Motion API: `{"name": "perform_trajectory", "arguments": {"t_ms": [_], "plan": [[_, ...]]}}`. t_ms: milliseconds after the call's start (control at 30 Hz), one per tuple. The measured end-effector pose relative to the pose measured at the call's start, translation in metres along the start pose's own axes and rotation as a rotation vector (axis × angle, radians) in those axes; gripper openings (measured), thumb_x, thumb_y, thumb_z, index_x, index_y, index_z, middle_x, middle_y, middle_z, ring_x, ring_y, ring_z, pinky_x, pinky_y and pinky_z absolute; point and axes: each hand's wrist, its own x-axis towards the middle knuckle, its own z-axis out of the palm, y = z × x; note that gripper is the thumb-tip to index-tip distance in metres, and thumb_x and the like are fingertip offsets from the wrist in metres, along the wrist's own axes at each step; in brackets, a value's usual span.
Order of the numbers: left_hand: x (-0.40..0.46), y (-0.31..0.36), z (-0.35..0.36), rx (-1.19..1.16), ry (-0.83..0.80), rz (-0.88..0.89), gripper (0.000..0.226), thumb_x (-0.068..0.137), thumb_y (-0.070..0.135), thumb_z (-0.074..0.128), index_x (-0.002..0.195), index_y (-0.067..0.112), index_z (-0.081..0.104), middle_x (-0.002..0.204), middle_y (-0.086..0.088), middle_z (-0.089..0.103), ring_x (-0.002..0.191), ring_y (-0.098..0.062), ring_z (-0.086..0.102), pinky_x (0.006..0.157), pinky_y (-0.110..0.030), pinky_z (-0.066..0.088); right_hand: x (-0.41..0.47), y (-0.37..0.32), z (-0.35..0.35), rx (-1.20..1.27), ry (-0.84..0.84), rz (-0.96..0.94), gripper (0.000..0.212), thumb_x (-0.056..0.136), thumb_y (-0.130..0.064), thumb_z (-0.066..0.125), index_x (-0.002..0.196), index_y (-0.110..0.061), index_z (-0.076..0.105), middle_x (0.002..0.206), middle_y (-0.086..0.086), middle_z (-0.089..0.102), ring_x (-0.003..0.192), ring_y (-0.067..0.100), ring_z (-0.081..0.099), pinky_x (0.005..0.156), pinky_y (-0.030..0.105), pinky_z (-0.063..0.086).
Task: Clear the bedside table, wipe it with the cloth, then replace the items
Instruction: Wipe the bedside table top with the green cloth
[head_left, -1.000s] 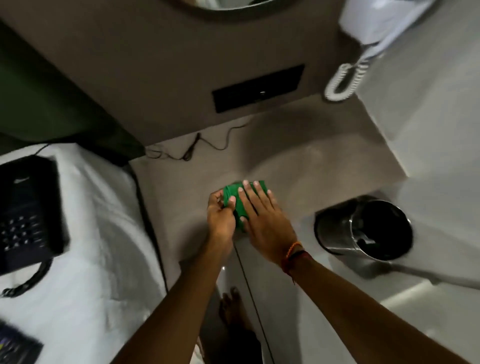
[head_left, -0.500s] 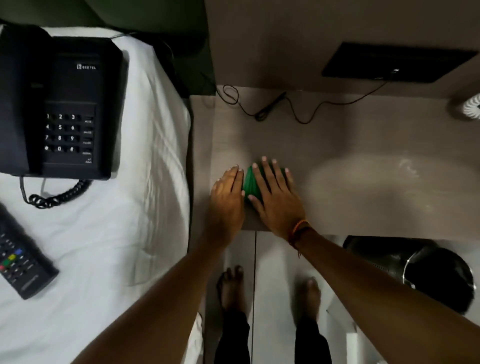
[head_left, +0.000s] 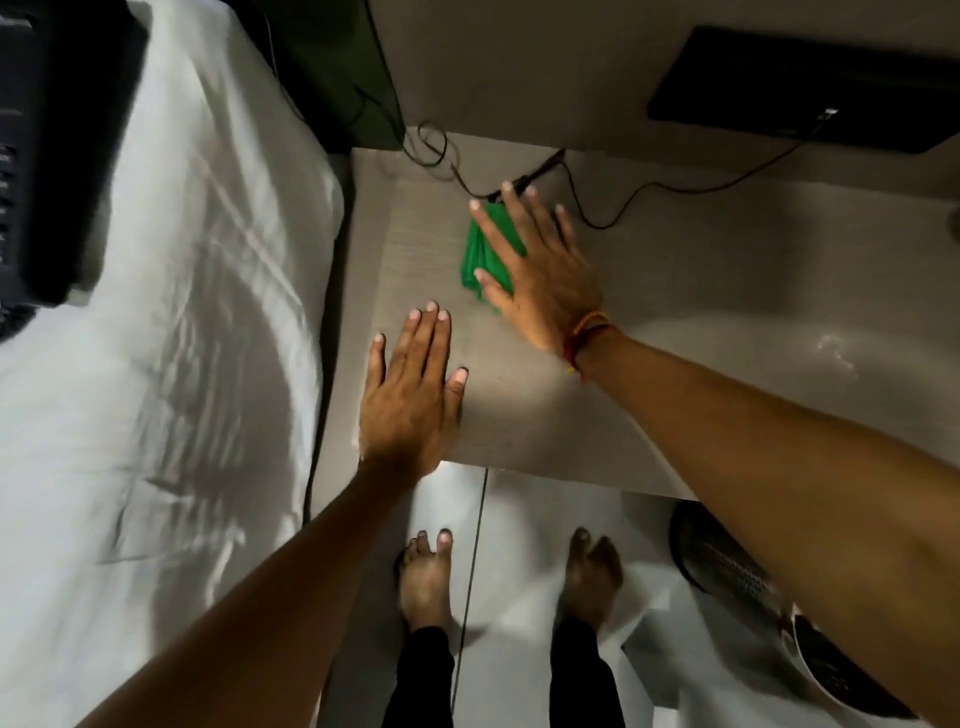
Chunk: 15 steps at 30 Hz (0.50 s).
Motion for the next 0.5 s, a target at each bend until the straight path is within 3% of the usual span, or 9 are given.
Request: {"name": "perform_trajectory", "arguments": {"t_ms": [333, 433, 500], "plan": [[0.031, 0.045, 0.0, -0.036, 0.036, -0.167, 0.063, 0.11, 0.041, 0.015, 0.167, 0.015, 0.006, 0.176, -0.002, 0.003, 0.163, -0.02, 0.0, 0.131, -0.054, 0.009, -0.136, 0.018, 0.023, 0.039, 0.056, -0.189, 0.064, 0.101, -0.06, 0.031, 0.159, -0.038, 0.019, 0.17, 0.012, 0.009, 0.157, 0.033, 0.01, 0.126, 0.053, 0.015], [0.042, 0.07, 0.002, -0.04, 0.031, -0.194, 0.064, 0.11, 0.043, 0.014, 0.167, 0.014, 0.003, 0.176, -0.003, 0.0, 0.163, -0.021, -0.002, 0.13, -0.055, 0.009, -0.121, 0.055, 0.014, -0.041, 0.008, -0.325, 0.062, 0.099, -0.06, 0.033, 0.157, -0.042, 0.022, 0.17, 0.011, 0.012, 0.157, 0.034, 0.013, 0.126, 0.051, 0.015], [0.047, 0.085, 0.004, -0.02, 0.022, -0.167, 0.065, 0.11, 0.044, 0.012, 0.166, 0.013, 0.003, 0.176, -0.005, 0.0, 0.163, -0.022, -0.001, 0.13, -0.055, 0.011, -0.088, 0.079, 0.006, -0.078, -0.022, -0.293, 0.064, 0.097, -0.062, 0.035, 0.157, -0.042, 0.023, 0.17, 0.013, 0.013, 0.156, 0.036, 0.014, 0.127, 0.053, 0.015]]}}
